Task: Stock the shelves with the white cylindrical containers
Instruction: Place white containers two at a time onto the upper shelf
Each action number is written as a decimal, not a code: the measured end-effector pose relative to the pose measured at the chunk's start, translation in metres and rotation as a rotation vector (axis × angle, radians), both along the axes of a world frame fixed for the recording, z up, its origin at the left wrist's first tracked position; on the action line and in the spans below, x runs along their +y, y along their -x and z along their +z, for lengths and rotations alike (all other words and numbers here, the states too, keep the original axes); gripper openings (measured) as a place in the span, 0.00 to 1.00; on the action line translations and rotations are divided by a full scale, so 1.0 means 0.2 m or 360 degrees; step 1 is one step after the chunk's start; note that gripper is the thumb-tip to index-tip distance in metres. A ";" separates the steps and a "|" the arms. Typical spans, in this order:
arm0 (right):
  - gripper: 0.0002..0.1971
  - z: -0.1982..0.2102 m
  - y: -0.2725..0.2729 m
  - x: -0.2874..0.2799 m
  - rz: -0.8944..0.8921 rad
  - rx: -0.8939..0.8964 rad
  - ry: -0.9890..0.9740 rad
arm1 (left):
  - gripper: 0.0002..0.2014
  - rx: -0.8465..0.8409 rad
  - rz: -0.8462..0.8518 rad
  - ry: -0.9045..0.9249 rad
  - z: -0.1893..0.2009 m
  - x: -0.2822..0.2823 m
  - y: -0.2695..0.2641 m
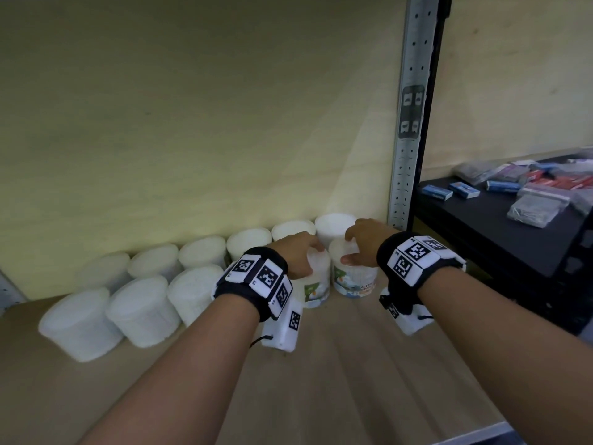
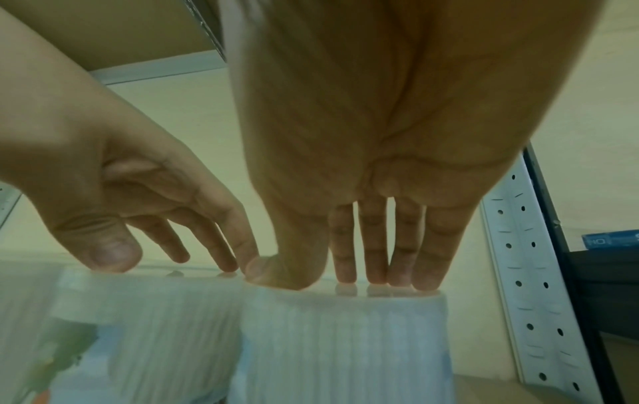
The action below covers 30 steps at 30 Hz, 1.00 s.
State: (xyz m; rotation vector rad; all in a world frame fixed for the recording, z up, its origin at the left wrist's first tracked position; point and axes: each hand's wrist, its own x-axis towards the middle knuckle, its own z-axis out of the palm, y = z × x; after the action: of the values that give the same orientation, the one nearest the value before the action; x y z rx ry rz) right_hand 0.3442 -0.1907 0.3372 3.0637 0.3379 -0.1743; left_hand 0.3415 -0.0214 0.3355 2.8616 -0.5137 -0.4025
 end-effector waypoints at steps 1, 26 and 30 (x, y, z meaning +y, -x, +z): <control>0.31 0.00 0.00 0.00 0.0001 -0.0001 -0.0001 | 0.28 0.0013 0.0004 0.0019 0.00 0.00 0.00; 0.30 -0.01 0.00 -0.01 -0.0022 -0.0022 -0.0069 | 0.25 -0.0130 0.0132 0.0196 -0.06 -0.02 0.03; 0.30 -0.01 0.00 -0.01 -0.0031 -0.0010 -0.0073 | 0.21 -0.0366 0.0220 0.0339 -0.06 -0.04 0.05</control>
State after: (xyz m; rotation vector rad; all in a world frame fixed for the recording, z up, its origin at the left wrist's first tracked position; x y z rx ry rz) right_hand 0.3439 -0.1919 0.3360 3.1132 0.3158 -0.1605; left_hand 0.3315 -0.0286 0.3229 2.7267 -0.3676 0.0061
